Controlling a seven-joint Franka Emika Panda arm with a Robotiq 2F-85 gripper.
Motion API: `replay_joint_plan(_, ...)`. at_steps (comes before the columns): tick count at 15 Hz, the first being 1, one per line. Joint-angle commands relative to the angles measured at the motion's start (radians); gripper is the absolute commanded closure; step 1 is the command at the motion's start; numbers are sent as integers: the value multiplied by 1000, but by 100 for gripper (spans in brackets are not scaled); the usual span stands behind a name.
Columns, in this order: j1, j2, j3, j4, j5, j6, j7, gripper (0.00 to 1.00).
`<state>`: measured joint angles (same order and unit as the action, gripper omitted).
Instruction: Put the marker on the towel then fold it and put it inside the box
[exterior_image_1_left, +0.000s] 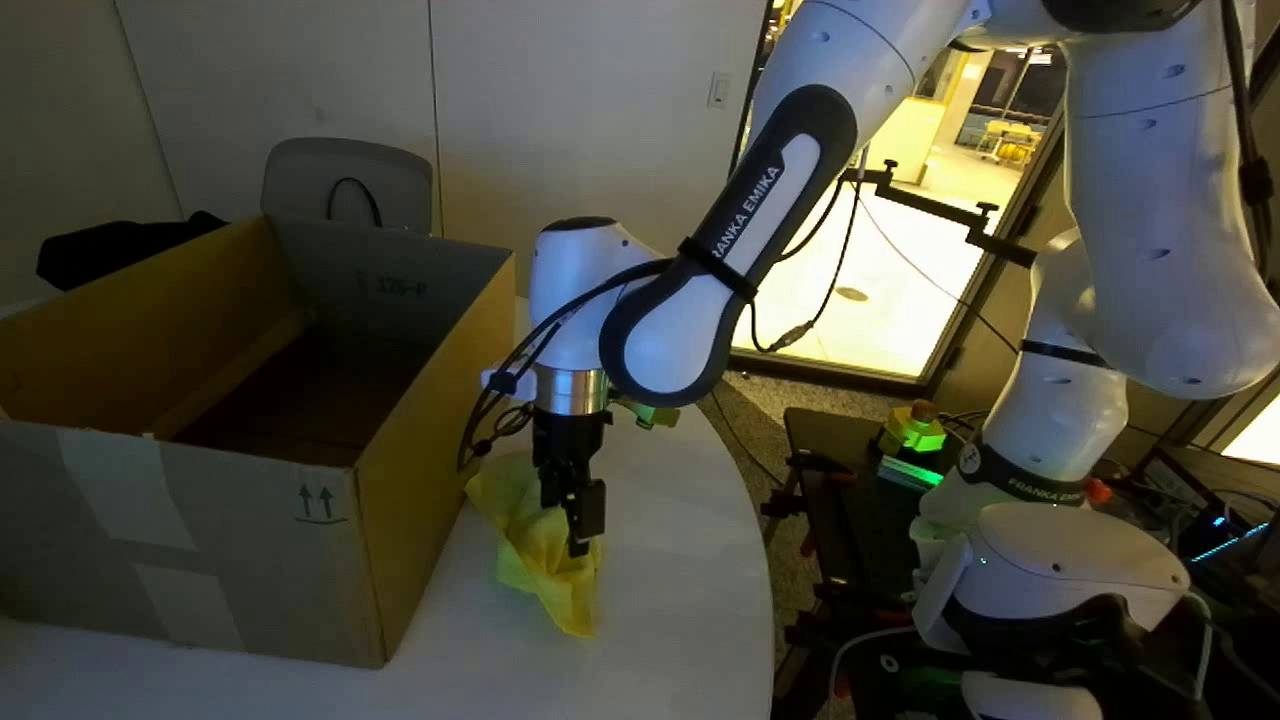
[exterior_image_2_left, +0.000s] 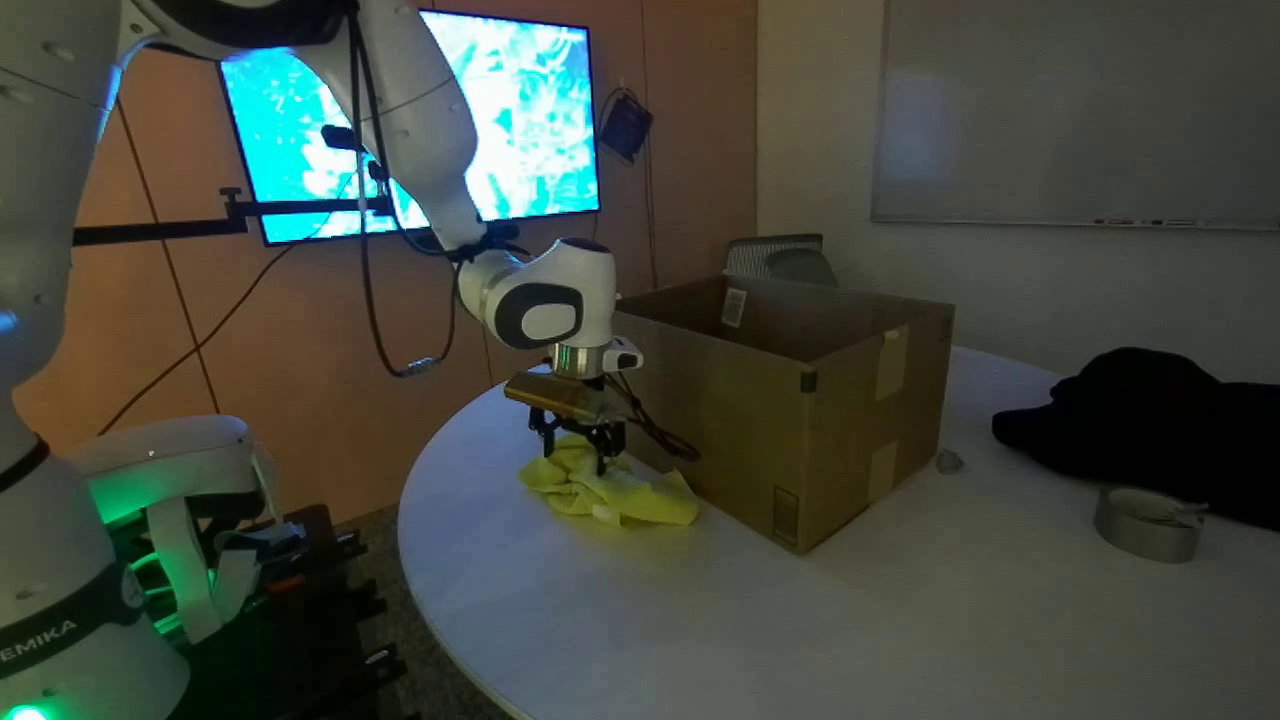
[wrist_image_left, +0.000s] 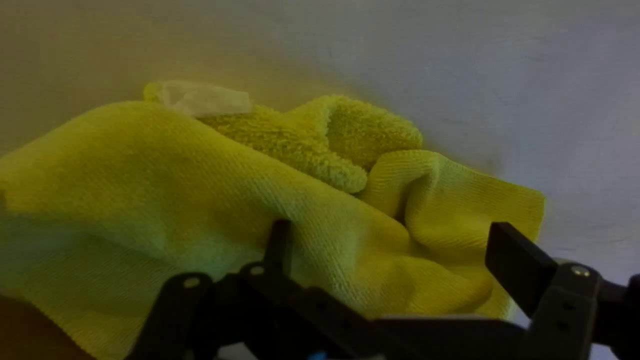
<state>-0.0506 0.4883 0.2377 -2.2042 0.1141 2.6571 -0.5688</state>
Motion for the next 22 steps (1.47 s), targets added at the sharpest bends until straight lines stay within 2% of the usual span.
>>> replay_joint_plan(1, 34, 16, -36, 7, -49, 57, 104, 0)
replay_joint_plan(5, 68, 25, -81, -3, -138, 136, 185, 0)
replay_joint_plan(14, 109, 158, -112, 102, -259, 0, 209, 0)
replay_joint_plan(20, 101, 202, -110, 146, -259, -31, 214, 0)
replay_joint_plan(21, 99, 199, -108, 146, -256, -38, 216, 25)
replay_joint_plan(22, 98, 198, -108, 146, -253, -41, 220, 26)
